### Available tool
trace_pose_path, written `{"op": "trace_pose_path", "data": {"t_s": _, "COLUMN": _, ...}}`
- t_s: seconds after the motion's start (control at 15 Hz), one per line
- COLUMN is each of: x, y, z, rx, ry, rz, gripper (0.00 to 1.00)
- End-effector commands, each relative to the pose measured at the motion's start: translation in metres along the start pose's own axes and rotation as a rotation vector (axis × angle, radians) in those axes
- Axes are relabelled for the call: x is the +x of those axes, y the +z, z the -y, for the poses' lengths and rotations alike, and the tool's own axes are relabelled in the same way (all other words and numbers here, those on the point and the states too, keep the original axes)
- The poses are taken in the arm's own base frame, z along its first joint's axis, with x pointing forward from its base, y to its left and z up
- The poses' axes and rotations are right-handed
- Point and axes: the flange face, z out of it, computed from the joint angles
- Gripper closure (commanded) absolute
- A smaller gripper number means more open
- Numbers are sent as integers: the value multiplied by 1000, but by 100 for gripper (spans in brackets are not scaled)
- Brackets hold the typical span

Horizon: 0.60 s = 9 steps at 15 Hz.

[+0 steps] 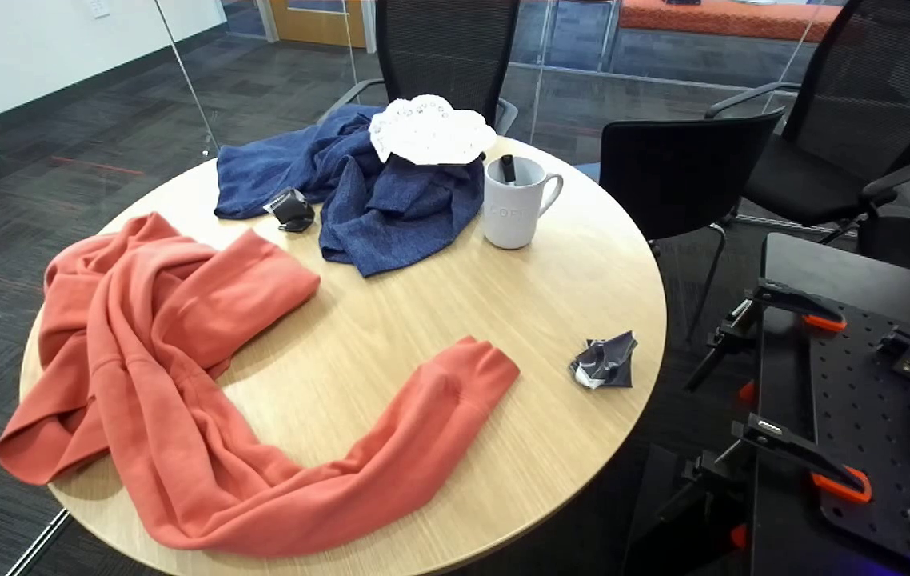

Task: Pick up the pen from the mug cup and put it on the table.

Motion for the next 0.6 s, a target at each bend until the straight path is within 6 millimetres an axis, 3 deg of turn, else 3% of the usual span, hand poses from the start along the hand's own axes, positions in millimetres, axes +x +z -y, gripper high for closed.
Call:
{"op": "trace_pose_path", "data": {"t_s": 0.0, "x": 33, "y": 31, "z": 10, "rx": -11, "ry": 80, "rz": -21, "gripper": 0}}
{"op": "trace_pose_path", "data": {"t_s": 0.53, "x": 90, "y": 99, "z": 19, "rx": -55, "ry": 267, "rz": -107, "gripper": 0}}
